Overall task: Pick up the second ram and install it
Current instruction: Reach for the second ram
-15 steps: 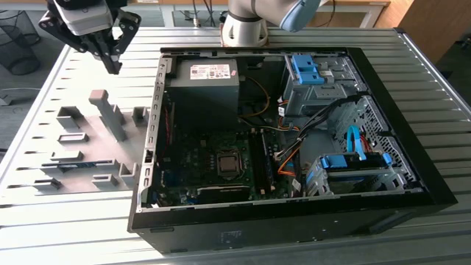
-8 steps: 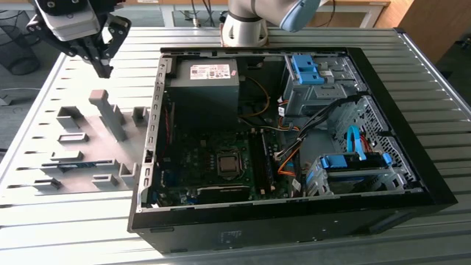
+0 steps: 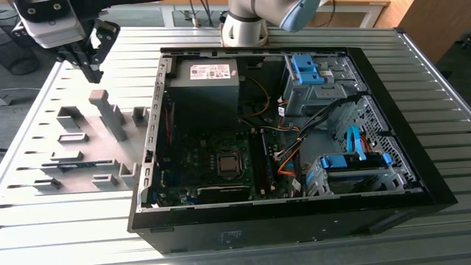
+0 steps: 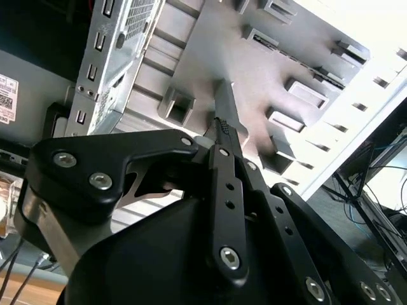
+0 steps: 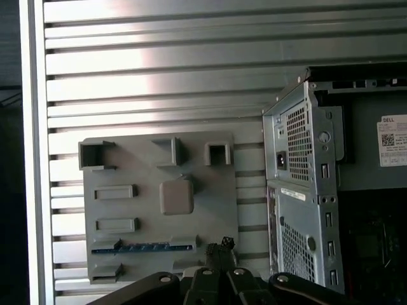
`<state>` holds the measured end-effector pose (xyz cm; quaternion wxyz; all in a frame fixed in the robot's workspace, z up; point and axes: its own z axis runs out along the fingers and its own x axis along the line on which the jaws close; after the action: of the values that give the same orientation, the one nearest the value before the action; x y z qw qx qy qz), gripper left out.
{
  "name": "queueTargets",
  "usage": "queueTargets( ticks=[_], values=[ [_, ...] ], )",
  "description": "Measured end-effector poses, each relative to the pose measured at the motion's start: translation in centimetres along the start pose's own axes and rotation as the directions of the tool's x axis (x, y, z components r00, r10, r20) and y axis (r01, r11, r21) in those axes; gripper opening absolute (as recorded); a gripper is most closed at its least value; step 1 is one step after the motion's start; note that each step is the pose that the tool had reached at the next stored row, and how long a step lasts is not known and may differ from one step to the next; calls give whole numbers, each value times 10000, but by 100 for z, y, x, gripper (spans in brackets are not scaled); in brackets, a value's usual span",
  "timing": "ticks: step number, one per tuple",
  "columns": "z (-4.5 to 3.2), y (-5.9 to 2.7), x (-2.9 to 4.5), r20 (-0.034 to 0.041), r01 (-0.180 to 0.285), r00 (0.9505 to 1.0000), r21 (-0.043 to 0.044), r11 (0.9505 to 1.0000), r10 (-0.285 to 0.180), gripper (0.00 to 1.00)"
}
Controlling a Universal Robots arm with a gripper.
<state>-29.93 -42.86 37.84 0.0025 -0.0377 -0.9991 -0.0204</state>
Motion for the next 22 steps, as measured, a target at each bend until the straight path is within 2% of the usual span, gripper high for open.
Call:
queueTargets(
  ticks=[2, 7, 12, 18, 22],
  values=[
    [4, -15, 67, -1, 0, 10000, 0, 10000, 0, 10],
    [17, -46, 288, -1, 0, 10000, 0, 10000, 0, 10],
    [34, -118, 443, -1, -1, 10000, 0, 10000, 1, 10],
    [51, -257, 502, -3, 1, 10000, 0, 10000, -1, 10],
    [64, -277, 514, -12, 202, 9998, 1, 9998, -202, 10]
  ],
)
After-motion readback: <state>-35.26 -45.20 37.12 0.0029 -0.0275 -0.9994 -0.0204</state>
